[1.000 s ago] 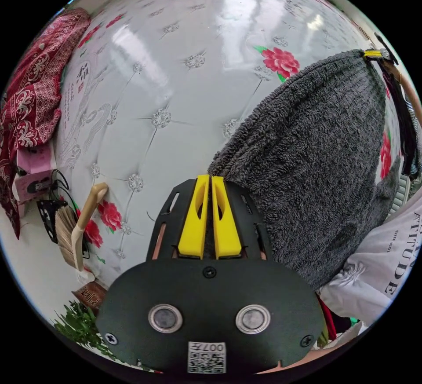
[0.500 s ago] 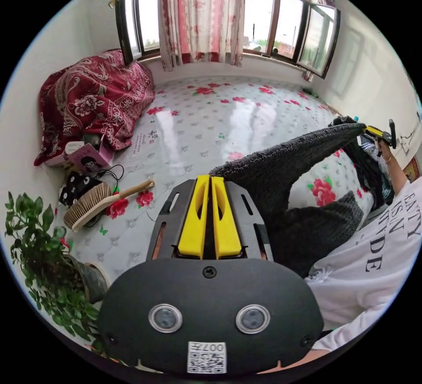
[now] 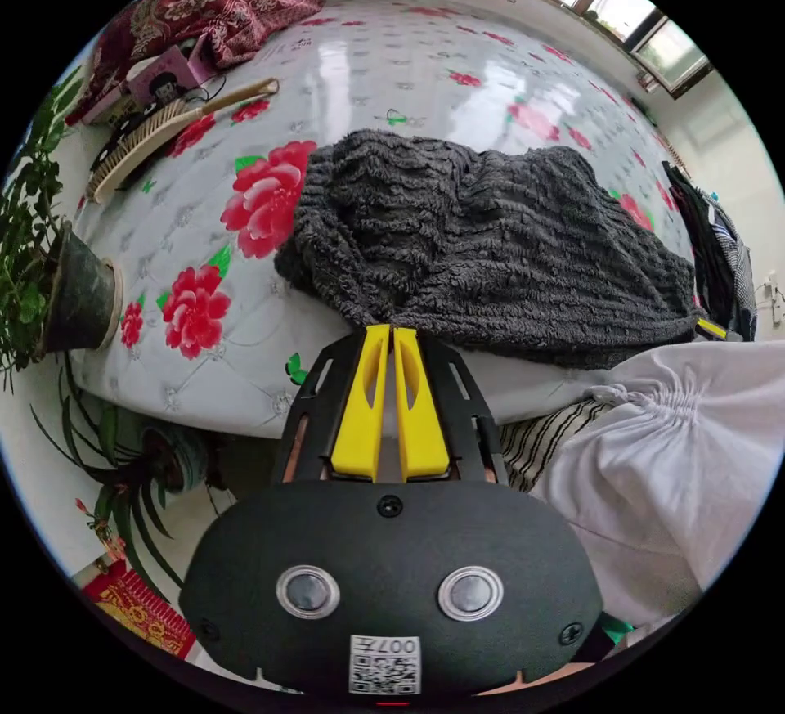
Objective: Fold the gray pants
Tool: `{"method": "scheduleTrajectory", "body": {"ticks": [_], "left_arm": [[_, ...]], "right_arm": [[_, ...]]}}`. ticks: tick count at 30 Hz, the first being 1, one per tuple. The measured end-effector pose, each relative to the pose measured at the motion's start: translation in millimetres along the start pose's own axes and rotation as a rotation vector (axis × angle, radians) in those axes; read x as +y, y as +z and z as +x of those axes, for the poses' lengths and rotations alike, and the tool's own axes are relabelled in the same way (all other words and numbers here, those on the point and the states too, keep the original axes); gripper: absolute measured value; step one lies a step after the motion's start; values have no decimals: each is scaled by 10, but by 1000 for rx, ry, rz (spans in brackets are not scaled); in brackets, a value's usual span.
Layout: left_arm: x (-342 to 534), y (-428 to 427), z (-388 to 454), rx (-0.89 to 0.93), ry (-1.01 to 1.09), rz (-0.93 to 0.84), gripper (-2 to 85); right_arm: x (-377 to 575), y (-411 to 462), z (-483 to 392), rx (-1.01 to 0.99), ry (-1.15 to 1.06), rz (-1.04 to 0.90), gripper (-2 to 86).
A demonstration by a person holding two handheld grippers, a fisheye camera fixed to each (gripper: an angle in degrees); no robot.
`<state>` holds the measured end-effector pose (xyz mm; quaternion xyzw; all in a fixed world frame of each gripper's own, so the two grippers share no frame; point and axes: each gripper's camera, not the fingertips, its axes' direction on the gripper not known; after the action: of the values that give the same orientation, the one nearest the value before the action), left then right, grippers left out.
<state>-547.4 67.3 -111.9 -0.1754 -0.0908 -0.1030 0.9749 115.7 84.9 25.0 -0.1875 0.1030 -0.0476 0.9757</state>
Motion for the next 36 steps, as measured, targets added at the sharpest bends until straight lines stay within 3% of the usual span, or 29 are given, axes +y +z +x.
{"method": "scheduleTrajectory", "body": {"ticks": [3,6,9,17,22,26,29,32,36], "left_arm": [[-64,-276,98,-59,65,43,-9],[37,42,118,-107,83,-87,-6],[110,434,77,-49,-25,-188,4],[422,86,75,-83,-160,-194,45],[631,43,-95,25,-429,-106,28],[604,6,63,0,-455,-89,9],[598,-40,205,1,-458,-73,3],[633,-81,301,22,-476,-53,2],[696,-97,388,54,-532,-10,11]], "right_arm": [[35,-310,-15,52,-75,55,7],[205,-40,-60,57,-89,-15,12],[358,403,10,-17,24,-133,23],[1044,-193,1123,-191,531,210,80],[1048,251,1787,-272,800,126,92],[743,489,1748,-206,661,-38,52],[703,191,1666,-82,508,3,20],[923,-147,1846,-20,492,69,10],[1027,286,2138,-28,496,-84,14]]}}
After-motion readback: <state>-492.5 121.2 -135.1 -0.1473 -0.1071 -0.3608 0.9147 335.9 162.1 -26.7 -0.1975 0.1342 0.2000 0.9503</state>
